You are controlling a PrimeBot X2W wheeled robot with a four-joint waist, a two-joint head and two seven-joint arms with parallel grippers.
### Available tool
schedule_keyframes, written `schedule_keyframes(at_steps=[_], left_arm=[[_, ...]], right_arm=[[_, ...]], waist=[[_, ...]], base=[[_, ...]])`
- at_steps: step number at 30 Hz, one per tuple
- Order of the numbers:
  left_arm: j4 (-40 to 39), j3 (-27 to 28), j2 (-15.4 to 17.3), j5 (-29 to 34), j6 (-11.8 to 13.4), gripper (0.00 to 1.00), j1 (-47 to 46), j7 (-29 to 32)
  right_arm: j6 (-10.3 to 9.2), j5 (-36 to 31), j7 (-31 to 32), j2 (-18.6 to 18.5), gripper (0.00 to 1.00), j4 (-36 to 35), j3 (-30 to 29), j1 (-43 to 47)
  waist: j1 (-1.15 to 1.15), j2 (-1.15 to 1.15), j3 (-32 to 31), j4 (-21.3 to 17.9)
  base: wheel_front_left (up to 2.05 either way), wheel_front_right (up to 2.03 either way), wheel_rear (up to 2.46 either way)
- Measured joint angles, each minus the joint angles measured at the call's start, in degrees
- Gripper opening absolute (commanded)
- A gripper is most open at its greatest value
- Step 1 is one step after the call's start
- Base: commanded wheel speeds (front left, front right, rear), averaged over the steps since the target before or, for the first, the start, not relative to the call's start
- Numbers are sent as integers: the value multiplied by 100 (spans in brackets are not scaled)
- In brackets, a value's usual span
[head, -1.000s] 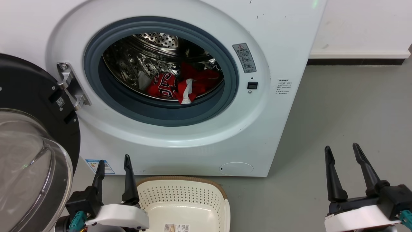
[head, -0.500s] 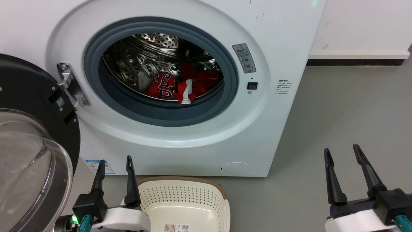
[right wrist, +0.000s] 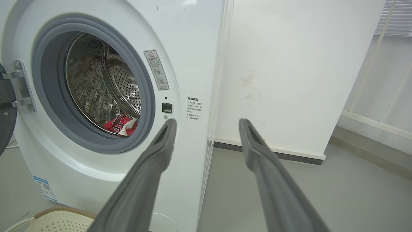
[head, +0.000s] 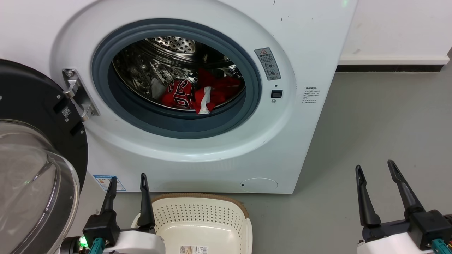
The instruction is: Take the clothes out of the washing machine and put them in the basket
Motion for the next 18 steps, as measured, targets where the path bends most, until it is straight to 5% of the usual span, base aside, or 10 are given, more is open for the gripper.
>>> schedule_keyframes(at_steps=[18], left_arm=[[90,26,0,-15,7,100,4,-7]], right_arm=[[0,108,0,0,100,112,-12,9]], waist=[[0,0,21,15]], base=[[0,0,0]])
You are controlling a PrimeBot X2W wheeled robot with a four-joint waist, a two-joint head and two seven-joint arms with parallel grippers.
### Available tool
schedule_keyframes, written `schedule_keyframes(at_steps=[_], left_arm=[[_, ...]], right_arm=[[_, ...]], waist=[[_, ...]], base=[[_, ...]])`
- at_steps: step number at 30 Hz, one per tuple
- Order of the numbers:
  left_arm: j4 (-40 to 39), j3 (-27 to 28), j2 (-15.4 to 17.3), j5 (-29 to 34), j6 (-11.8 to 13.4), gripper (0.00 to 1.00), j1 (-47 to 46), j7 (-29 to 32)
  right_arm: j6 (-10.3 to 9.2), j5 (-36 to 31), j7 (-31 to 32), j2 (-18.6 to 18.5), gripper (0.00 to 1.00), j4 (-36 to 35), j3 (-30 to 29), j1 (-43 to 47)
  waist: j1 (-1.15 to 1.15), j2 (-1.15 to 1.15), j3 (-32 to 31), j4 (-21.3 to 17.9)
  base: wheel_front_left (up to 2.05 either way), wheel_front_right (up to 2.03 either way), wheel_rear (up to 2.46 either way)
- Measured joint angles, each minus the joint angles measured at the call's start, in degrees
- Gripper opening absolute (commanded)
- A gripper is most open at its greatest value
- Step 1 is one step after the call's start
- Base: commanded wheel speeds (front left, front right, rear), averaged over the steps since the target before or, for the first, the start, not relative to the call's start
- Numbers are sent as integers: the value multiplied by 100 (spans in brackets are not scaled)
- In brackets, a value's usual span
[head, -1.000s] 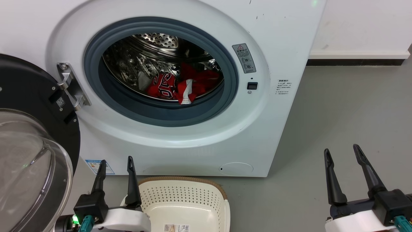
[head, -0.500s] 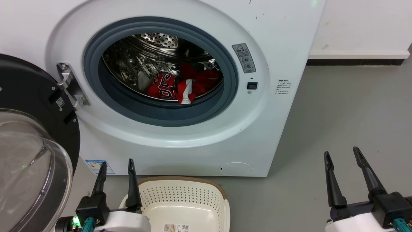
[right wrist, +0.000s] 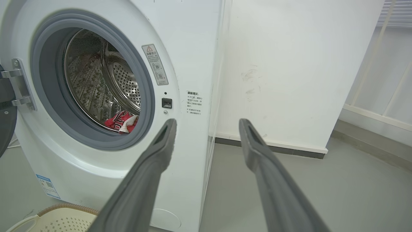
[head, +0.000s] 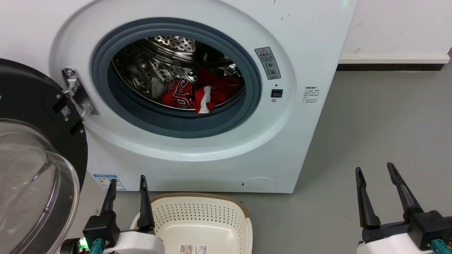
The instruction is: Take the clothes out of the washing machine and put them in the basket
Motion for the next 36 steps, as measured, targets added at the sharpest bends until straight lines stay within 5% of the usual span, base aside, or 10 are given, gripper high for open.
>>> schedule_keyframes(at_steps=[6,17,36], left_arm=[[140,-10,1,15,-38,100,-107,0],[1362,88,82,211,-641,100,-1716,0],[4726,-53,1233,615,-1117,100,-6141,309]], right_arm=[[0,15,0,0,100,0,-13,-1],[0,14,0,-1,100,-56,90,-269],[1,227,-1,-5,100,-277,294,-1447]], waist=[[0,0,49,2],[0,0,522,-81],[1,0,2390,-771]], base=[[0,0,0],[0,0,0],[0,0,0]])
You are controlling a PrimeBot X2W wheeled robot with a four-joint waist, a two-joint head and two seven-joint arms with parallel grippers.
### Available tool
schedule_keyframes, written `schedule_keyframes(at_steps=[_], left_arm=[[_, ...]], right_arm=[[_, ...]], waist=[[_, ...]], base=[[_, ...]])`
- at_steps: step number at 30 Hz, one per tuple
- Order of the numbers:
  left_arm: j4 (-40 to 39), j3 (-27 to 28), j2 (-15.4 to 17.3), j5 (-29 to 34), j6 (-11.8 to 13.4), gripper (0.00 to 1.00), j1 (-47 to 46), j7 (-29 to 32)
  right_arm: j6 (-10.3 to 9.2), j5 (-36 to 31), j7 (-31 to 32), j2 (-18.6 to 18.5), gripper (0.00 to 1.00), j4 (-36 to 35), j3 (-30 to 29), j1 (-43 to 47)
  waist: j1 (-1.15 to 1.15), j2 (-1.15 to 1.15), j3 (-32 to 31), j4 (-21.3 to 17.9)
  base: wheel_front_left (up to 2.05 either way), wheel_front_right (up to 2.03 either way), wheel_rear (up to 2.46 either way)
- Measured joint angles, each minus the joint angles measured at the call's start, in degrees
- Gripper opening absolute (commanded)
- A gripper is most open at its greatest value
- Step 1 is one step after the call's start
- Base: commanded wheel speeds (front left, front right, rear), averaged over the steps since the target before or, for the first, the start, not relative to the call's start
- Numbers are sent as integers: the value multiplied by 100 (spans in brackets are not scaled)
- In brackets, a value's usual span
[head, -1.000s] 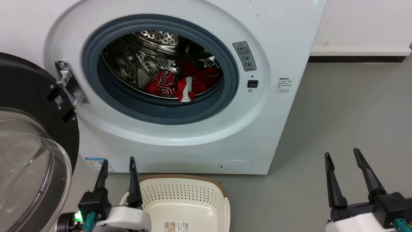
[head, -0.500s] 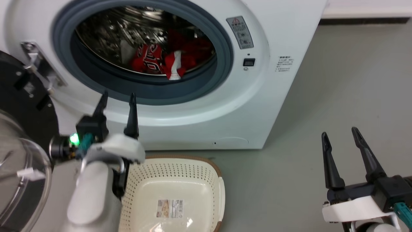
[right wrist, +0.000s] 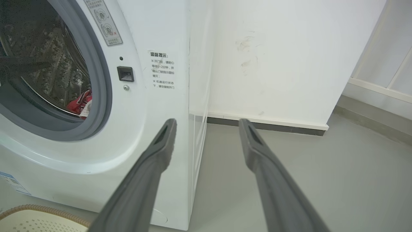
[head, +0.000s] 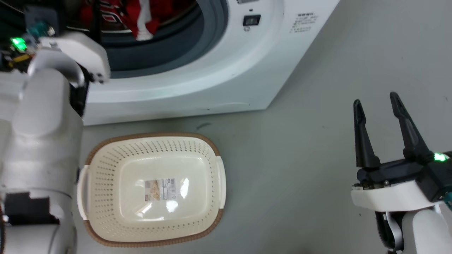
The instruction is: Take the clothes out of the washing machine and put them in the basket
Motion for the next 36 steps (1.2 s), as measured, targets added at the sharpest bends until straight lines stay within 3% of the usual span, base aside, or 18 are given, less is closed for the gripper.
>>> schedule_keyframes(at_steps=[7,15,30,36], left_arm=[[767,-79,436,1,-120,100,-1251,550],[1399,-345,972,-91,-244,100,-2427,1840],[1501,-1624,1493,-1023,-250,100,-3599,4043],[1339,-1984,1624,-1341,-250,100,-3636,4389]], right_arm=[[0,154,0,-2,100,-119,79,-413],[0,396,0,-3,100,-234,114,-644],[0,589,0,-2,100,-313,236,-767],[0,646,0,-1,100,-324,241,-799]], waist=[[0,0,739,-320],[0,0,1436,-681],[-1,0,2085,-1073],[-1,0,2163,-1102]], base=[[0,0,0],[0,0,0],[0,0,0],[0,0,0]])
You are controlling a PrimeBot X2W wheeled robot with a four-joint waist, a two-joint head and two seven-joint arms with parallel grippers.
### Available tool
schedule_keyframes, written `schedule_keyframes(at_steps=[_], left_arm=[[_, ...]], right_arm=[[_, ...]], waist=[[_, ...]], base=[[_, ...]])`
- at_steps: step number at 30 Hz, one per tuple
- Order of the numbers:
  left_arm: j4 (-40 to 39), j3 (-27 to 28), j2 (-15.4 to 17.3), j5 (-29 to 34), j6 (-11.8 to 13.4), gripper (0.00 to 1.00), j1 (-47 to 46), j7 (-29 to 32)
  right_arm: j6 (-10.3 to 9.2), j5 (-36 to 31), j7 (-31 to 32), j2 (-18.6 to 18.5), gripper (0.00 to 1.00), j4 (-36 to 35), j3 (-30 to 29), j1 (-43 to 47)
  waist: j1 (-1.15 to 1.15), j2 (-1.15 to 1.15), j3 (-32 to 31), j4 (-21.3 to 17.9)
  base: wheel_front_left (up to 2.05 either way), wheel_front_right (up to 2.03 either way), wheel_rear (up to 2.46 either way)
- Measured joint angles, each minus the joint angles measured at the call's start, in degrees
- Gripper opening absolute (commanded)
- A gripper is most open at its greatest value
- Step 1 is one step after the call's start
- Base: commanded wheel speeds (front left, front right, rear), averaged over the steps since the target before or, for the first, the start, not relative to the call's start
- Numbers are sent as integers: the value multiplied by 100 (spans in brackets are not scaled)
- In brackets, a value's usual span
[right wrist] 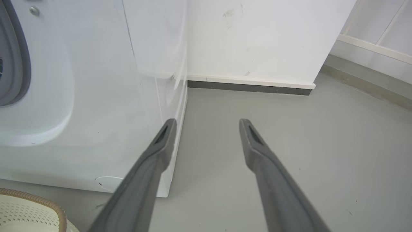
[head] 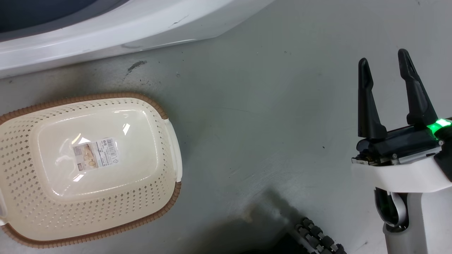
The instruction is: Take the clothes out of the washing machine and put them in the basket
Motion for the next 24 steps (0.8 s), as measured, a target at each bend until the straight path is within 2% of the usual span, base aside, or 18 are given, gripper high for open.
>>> schedule_keyframes(at_steps=[6,7,8,14,24], left_arm=[[-110,-278,91,-281,-3,100,133,166],[-135,-321,107,-333,-2,74,142,180],[-165,-385,133,-356,-2,0,157,188],[-293,-588,290,-534,-2,0,210,21],[-304,-803,392,-633,-2,0,234,-677]], right_arm=[[0,38,0,0,100,9,24,-26],[0,40,0,0,100,12,26,-26],[0,41,0,0,100,12,27,-27],[0,41,0,0,100,2,30,-30],[0,36,0,0,100,3,45,-33]], waist=[[0,0,-13,-40],[0,0,-14,-45],[0,0,-14,-50],[0,0,-19,-66],[0,0,-97,-41]], base=[[0,0,0],[0,0,0],[0,0,0],[0,0,0],[0,0,0]])
